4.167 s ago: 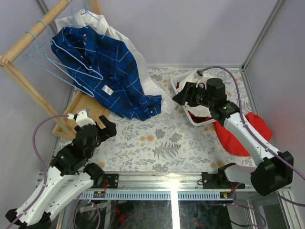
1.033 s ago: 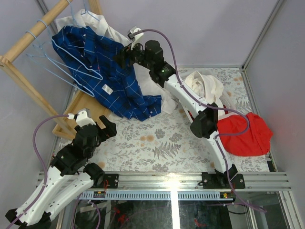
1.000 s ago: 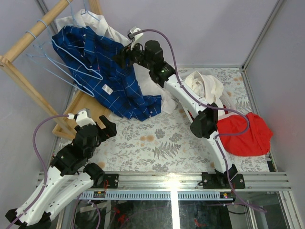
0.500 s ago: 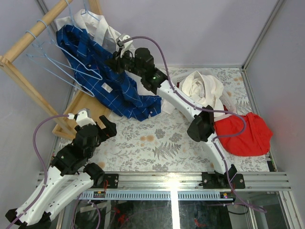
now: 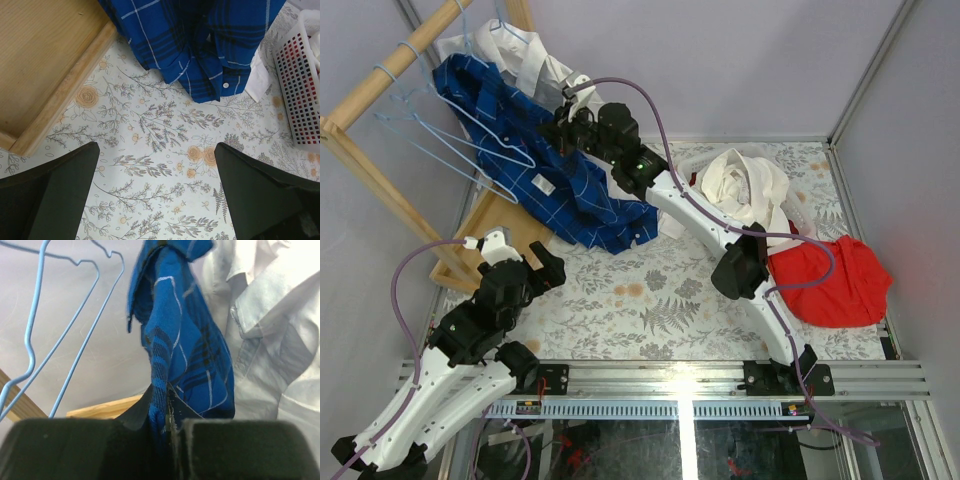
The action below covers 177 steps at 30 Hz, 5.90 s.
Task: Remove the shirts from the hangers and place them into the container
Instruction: Pick up the hanger from the clothesline, then remove the shirt from the hanger.
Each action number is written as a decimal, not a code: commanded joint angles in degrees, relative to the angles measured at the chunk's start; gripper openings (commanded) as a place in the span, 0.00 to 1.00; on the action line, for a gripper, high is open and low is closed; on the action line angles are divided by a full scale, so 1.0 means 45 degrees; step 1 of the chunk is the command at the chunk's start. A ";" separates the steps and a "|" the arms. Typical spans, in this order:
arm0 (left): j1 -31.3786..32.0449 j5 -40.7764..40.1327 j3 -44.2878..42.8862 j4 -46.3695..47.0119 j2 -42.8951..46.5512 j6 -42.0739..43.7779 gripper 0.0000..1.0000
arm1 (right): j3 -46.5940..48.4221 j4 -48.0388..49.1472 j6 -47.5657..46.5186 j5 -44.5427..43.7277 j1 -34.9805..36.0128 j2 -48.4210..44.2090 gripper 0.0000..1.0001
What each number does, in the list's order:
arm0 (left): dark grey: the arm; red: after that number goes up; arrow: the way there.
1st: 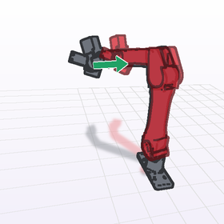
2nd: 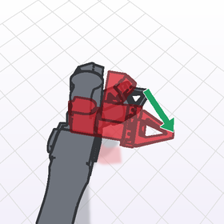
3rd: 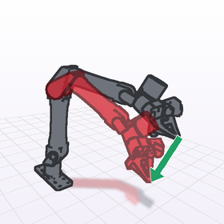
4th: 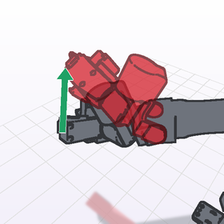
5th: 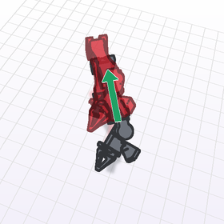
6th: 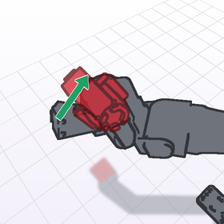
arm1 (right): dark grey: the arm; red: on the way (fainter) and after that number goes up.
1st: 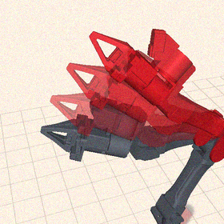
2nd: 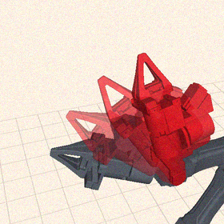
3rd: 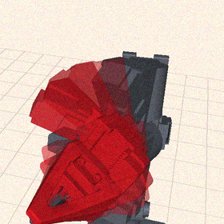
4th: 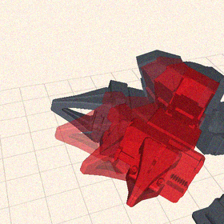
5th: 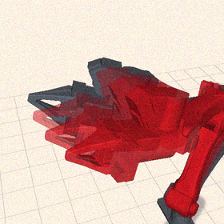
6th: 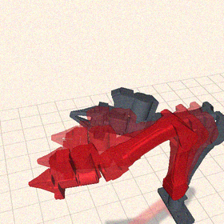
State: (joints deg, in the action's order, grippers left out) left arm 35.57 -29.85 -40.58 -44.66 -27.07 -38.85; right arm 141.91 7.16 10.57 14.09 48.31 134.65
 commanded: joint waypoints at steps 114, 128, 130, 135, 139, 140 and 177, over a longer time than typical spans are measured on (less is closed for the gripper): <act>-0.0048 0.5140 -0.0183 0.4578 -0.0729 -0.0570 0.86 | -2.4963 0.3157 0.5161 0.4607 0.0572 -1.9707 0.00; -0.0053 0.3288 -0.0339 0.3270 -0.0316 -0.0432 0.62 | -2.4870 0.1984 0.4543 0.4206 0.0571 -1.9764 0.00; -0.0052 0.2804 -0.0440 0.2868 -0.0305 -0.0583 0.60 | -2.4856 0.1970 0.4480 0.4227 0.0572 -1.9817 0.00; -0.0043 0.2690 -0.0216 0.2950 -0.0339 -0.0929 0.54 | -2.4878 0.1887 0.4495 0.4208 0.0570 -1.9945 0.00; -0.0054 0.3172 -0.0138 0.3321 -0.0483 -0.0963 0.51 | -2.4961 0.1904 0.4582 0.4170 0.0564 -2.0056 0.00; -0.0053 0.3248 -0.0133 0.3443 -0.0488 -0.0974 0.49 | -2.4961 0.1878 0.4592 0.4159 0.0561 -2.0093 0.00; -0.0016 0.3730 -0.2145 0.2523 -0.2419 0.1827 0.00 | -1.9998 -0.5694 0.0980 -0.0192 0.0562 -1.9260 0.69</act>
State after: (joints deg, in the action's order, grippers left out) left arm 35.57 -12.12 -47.44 -33.28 -37.15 -34.68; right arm 47.09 -10.92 19.22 15.57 50.63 45.08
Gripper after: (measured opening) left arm 0.022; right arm 0.689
